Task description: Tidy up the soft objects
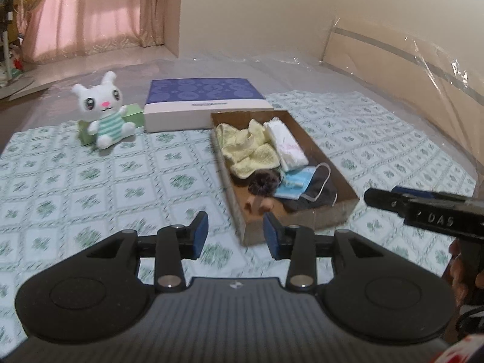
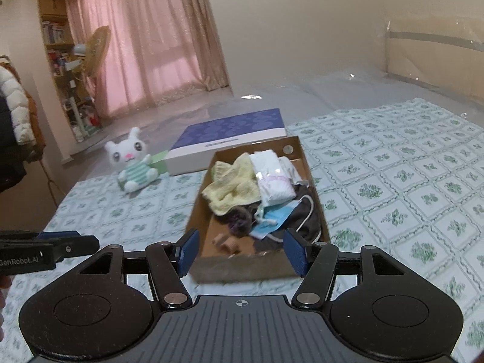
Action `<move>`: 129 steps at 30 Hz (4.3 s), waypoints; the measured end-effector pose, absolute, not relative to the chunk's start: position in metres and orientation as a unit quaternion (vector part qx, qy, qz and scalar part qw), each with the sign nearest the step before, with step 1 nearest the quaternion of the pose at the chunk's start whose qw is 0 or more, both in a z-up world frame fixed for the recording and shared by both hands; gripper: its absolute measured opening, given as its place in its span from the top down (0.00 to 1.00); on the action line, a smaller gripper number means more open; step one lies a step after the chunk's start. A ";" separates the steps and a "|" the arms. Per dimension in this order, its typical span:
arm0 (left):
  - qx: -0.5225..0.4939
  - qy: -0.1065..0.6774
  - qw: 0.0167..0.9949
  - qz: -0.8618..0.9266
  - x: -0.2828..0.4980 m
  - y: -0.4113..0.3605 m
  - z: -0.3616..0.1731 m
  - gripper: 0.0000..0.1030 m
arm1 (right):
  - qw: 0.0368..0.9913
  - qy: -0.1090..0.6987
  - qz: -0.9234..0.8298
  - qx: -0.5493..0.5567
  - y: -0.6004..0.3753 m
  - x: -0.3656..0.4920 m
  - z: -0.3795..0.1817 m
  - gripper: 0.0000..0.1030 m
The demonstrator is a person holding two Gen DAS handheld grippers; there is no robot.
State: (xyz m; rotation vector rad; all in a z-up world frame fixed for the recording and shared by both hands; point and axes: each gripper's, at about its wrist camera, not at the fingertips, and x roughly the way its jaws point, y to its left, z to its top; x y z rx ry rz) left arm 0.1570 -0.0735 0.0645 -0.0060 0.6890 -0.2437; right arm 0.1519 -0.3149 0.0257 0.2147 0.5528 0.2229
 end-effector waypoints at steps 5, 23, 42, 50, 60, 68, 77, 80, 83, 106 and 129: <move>-0.012 0.341 0.934 -0.106 0.119 -0.062 0.066 0.64 | 0.950 0.268 0.129 0.100 -0.304 0.117 0.031 0.38; -0.032 0.349 0.935 -0.059 0.016 -0.030 0.052 0.64 | 0.935 0.293 0.184 0.082 -0.260 0.040 0.020 0.32; -0.046 0.368 0.928 -0.037 -0.009 -0.015 0.025 0.64 | 0.913 0.339 0.220 0.051 -0.222 0.025 -0.017 0.32; -0.044 0.375 0.925 -0.038 -0.004 -0.016 0.019 0.63 | 0.906 0.351 0.233 0.048 -0.215 0.029 -0.027 0.31; -0.042 0.379 0.924 -0.040 0.001 -0.015 0.015 0.63 | 0.903 0.359 0.229 0.052 -0.214 0.038 -0.032 0.31; -0.043 0.382 0.922 -0.040 0.005 -0.015 0.013 0.63 | 0.902 0.361 0.231 0.051 -0.213 0.041 -0.033 0.31; -0.043 0.383 0.922 -0.038 0.007 -0.013 0.012 0.63 | 0.902 0.363 0.230 0.051 -0.212 0.042 -0.034 0.31; -0.043 0.383 0.922 -0.038 0.007 -0.013 0.012 0.63 | 0.901 0.363 0.230 0.051 -0.211 0.044 -0.034 0.31; -0.043 0.384 0.922 -0.038 0.008 -0.012 0.011 0.63 | 0.901 0.364 0.230 0.051 -0.211 0.045 -0.034 0.31; -0.044 0.385 0.921 -0.037 0.009 -0.011 0.010 0.63 | 0.901 0.365 0.228 0.051 -0.211 0.047 -0.035 0.31; -0.044 0.386 0.921 -0.037 0.010 -0.011 0.009 0.63 | 0.901 0.365 0.228 0.052 -0.211 0.048 -0.036 0.31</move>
